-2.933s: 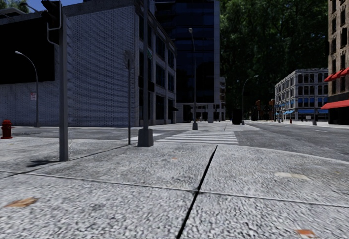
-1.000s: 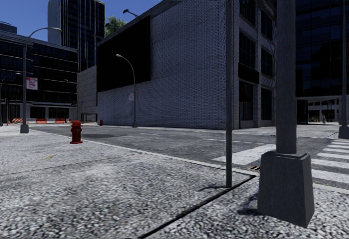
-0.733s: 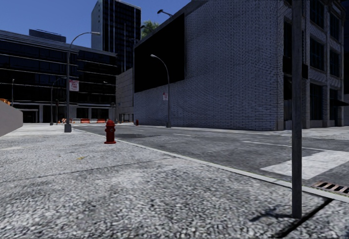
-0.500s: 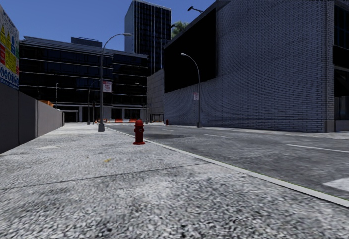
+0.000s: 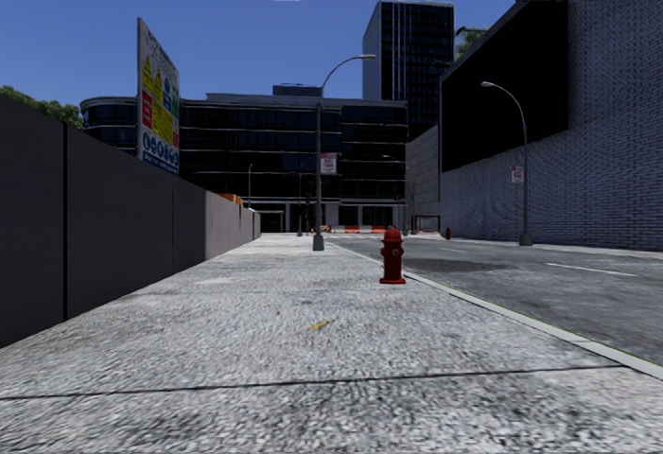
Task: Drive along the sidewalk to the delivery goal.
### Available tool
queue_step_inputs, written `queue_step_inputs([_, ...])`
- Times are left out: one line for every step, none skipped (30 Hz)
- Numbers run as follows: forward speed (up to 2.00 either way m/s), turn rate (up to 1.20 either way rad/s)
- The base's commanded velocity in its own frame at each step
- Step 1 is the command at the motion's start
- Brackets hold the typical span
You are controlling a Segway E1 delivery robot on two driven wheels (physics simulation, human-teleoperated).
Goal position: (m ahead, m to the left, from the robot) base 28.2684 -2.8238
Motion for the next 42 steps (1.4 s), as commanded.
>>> queue_step_inputs([2.00,0.70])
queue_step_inputs([2.00,0.69])
queue_step_inputs([2.00,0.68])
queue_step_inputs([2.00,0.68])
queue_step_inputs([2.00,0.00])
queue_step_inputs([2.00,0.00])
queue_step_inputs([2.00,0.00])
queue_step_inputs([2.00,0.00])
queue_step_inputs([2.00,0.00])
queue_step_inputs([2.00,0.00])
queue_step_inputs([2.00,0.00])
queue_step_inputs([2.00,0.00])
queue_step_inputs([2.00,0.00])
queue_step_inputs([2.00,0.00])
queue_step_inputs([2.00,0.00])
queue_step_inputs([2.00,0.00])
queue_step_inputs([2.00,0.00])
queue_step_inputs([2.00,0.00])
queue_step_inputs([2.00,0.00])
queue_step_inputs([2.00,0.00])
queue_step_inputs([2.00,0.00])
queue_step_inputs([2.00,0.00])
queue_step_inputs([2.00,0.00])
queue_step_inputs([2.00,0.00])
queue_step_inputs([2.00,0.00])
queue_step_inputs([2.00,0.00])
queue_step_inputs([2.00,0.00])
queue_step_inputs([2.00,0.00])
queue_step_inputs([2.00,0.00])
queue_step_inputs([2.00,0.00])
queue_step_inputs([2.00,0.00])
queue_step_inputs([2.00,0.00])
queue_step_inputs([2.00,-0.10])
queue_step_inputs([2.00,-0.16])
queue_step_inputs([2.00,-0.16])
queue_step_inputs([2.00,-0.18])
queue_step_inputs([2.00,-0.18])
queue_step_inputs([2.00,-0.18])
queue_step_inputs([2.00,-0.18])
queue_step_inputs([2.00,-0.18])
queue_step_inputs([2.00,-0.18])
queue_step_inputs([2.00,-0.18])
